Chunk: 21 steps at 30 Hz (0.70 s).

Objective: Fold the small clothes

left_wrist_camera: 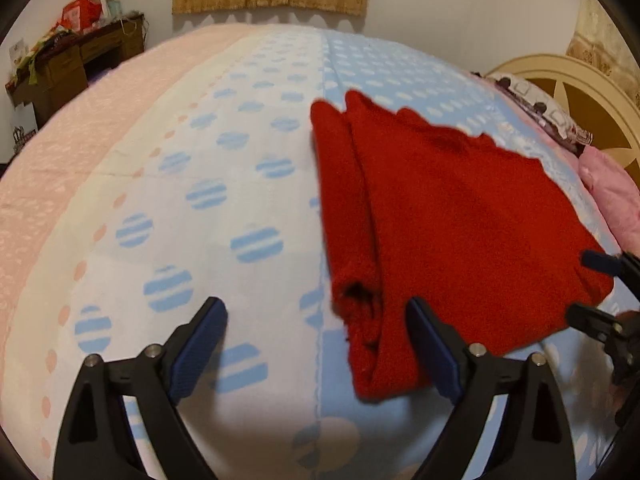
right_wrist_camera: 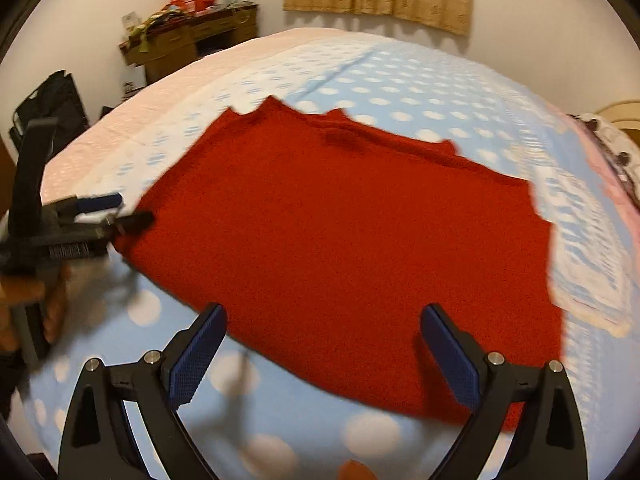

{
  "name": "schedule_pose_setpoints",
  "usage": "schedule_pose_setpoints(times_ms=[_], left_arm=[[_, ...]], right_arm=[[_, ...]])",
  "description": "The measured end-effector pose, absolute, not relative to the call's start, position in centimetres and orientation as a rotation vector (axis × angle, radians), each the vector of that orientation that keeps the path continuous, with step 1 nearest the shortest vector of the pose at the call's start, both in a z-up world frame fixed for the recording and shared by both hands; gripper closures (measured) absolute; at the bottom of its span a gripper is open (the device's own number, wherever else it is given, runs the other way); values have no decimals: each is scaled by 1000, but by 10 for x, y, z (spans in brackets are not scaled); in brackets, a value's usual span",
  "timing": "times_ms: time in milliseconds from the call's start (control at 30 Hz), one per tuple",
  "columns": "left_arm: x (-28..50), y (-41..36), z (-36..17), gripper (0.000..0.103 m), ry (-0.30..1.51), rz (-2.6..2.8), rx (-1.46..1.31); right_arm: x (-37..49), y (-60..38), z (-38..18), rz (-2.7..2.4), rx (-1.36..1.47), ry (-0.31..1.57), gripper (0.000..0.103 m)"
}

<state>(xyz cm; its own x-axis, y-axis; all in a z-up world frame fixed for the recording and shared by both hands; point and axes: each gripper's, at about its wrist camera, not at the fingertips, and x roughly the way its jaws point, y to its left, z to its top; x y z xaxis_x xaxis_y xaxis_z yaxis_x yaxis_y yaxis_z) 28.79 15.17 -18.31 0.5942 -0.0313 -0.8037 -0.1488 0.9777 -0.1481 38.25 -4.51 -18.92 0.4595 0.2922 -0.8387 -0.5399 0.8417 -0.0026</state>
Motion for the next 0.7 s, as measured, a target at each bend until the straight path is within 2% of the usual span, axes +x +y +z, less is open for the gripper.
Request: schedule_pose_setpoints(times_ms=[67,133,433,567,700], left_arm=[[283,153,-182,8,928,71,-213],[278,154,-184,6,921,69,-212],[270,156,-186,3,905,72,-229],[270,157,-187,2,906,68,-233],[270,156,-187,0,906,67,-230]], right_arm=[[390,-38,-205,511,-262,1025,5],[379,-28,-210,501,-340,984,4],[373,3,-180,614,-334,889,4],[383,21,-213,609,-368,983,4],[372,20,-217,599,-393,929,4]])
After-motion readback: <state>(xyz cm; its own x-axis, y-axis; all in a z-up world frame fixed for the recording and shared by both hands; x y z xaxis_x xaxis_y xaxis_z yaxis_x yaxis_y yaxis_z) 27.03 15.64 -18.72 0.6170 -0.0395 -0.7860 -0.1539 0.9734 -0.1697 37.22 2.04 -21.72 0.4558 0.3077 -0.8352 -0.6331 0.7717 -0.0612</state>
